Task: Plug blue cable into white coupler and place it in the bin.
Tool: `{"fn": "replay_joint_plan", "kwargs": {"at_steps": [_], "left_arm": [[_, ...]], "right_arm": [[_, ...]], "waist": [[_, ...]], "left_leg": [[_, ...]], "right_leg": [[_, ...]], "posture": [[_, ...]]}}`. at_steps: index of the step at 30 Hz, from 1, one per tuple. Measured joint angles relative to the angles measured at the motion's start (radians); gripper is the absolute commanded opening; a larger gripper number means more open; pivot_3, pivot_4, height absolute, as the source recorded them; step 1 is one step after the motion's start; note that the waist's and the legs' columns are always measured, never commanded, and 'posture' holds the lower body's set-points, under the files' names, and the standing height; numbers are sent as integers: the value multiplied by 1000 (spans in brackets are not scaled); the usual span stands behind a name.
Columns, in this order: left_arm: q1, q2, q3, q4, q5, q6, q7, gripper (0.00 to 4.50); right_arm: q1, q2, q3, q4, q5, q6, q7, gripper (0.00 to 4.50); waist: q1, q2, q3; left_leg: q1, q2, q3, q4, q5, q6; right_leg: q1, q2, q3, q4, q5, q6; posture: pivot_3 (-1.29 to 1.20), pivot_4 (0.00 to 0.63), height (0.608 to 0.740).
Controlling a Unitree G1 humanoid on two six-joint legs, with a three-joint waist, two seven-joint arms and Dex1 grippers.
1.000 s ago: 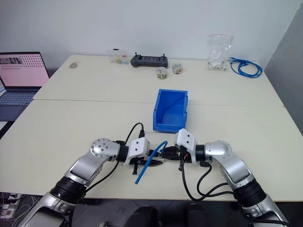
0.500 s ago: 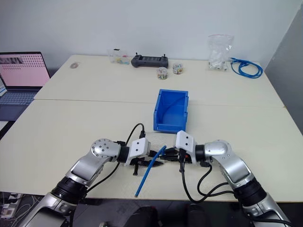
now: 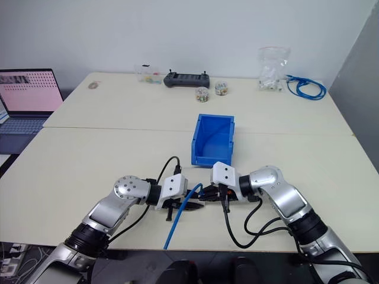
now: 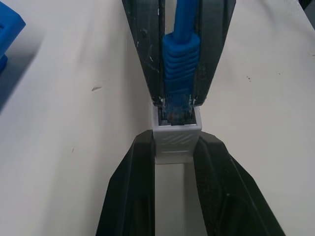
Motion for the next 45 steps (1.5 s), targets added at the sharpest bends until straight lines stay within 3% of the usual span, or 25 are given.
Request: {"fn": "replay_joint_plan", "kwargs": {"at_steps": [19, 21, 28, 34, 39, 43, 45], "left_arm": [[10, -20, 9, 6, 11, 21, 3, 765], [17, -21, 14, 3, 6, 20, 8, 1469], [74, 0, 51, -43, -1, 28, 52, 2827], [155, 108, 253, -221, -121, 186, 92, 4140], [161, 141, 307, -334, -195, 273, 105, 4219], [157, 146, 316, -338, -200, 285, 118, 4219], [148, 147, 316, -337, -198, 277, 121, 4219]], "right_arm": [[9, 40, -44, 31, 31, 73, 13, 144], [24, 55, -84, 23, 72, 128, -6, 144], [54, 73, -182, -72, 197, 294, -61, 140], [-19, 76, -336, -150, 326, 434, -153, 135], [-306, 92, -396, 35, 329, 441, -216, 135], [-503, 131, -321, 354, 206, 328, -219, 135], [-595, 155, -262, 546, 118, 235, -206, 844]], "waist": [[-1, 2, -6], [-1, 2, -5], [-3, 3, -3], [-16, 5, 5], [-23, 6, 6], [-27, 7, 7], [-27, 7, 7]], "left_leg": [[12, 0, -1, -2, -2, 2], [11, 0, 0, -2, -2, 2], [-3, 0, -1, 0, -2, 2], [-5, 0, -2, 0, -2, 2], [-4, 0, -1, -1, -2, 2], [-5, 0, 2, -1, -2, 2], [-6, 0, 3, -1, -2, 2]], "right_leg": [[13, -1, 0, -2, -5, 2], [12, -1, 1, -2, -5, 2], [-4, 0, 0, 2, -1, -3], [-5, 0, -1, 1, -1, -2], [-4, 0, 0, 1, 0, -3], [-8, 0, 1, 3, 0, -4], [-9, 0, 2, 3, 0, -4]], "posture": [[0, 150, 740], [0, 150, 740], [0, 150, 740], [0, 150, 740], [0, 150, 740], [0, 150, 740], [0, 150, 740]]}}
